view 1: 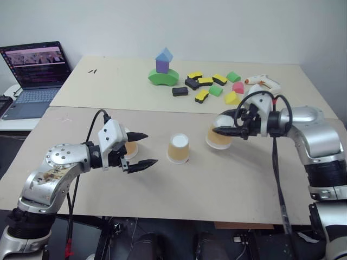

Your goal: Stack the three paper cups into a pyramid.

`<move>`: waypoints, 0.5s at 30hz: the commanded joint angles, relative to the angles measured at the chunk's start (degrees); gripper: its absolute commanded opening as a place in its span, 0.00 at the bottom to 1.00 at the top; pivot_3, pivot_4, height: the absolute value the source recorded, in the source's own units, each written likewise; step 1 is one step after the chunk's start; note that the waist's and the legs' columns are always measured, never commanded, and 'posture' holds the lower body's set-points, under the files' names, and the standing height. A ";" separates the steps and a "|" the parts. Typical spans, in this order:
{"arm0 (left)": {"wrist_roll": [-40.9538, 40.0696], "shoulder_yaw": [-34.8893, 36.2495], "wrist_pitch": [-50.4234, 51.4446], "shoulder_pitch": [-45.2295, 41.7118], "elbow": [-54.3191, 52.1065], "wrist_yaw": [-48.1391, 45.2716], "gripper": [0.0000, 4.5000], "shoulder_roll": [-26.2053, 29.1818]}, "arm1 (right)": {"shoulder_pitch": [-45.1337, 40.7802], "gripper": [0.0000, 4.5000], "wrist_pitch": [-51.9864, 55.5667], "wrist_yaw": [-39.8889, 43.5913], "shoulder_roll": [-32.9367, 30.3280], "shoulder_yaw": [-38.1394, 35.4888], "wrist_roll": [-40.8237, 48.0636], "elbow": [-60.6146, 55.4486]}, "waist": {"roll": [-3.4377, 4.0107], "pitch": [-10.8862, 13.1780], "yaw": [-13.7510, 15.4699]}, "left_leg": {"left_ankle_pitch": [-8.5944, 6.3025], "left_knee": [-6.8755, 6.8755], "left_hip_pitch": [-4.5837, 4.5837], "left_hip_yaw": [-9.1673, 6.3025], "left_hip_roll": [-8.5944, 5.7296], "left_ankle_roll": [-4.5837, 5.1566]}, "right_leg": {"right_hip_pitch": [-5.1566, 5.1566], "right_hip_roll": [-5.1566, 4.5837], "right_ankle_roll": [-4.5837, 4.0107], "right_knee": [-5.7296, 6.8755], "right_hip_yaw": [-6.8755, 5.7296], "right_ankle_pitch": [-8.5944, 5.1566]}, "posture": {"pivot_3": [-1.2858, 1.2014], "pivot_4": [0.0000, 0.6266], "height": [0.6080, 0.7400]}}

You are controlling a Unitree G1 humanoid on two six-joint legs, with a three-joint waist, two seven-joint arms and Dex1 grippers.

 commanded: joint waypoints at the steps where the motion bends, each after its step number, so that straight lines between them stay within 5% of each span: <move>1: -0.20 0.46 -0.59 -0.58 -2.24 -0.11 1.00 0.27 | 0.39 0.60 -3.13 4.43 -0.18 1.14 0.00 0.32 | 0.00 0.00 0.12 | 0.00 0.00 -0.03 -0.02 0.00 0.01 | 0.00 0.00 0.00 0.03 -0.03 0.00 | 0.52 0.24 1.00; 5: -0.25 0.65 -0.41 -0.55 -2.44 0.07 1.00 0.36 | 1.63 0.60 -3.82 9.50 0.13 1.79 1.85 -0.55 | 0.00 0.00 0.23 | -0.02 0.01 -0.09 -0.05 -0.01 0.04 | 0.00 -0.02 0.00 0.05 -0.09 0.00 | 0.52 0.24 1.00; 15: -0.25 1.35 -0.41 -0.41 -2.43 0.49 1.00 0.46 | -0.10 0.60 -5.65 6.60 5.11 2.61 -0.95 0.85 | 0.00 0.00 0.02 | -0.02 0.04 -0.06 -0.05 0.00 0.03 | 0.00 -0.02 0.00 0.06 -0.07 0.00 | 0.52 0.24 1.00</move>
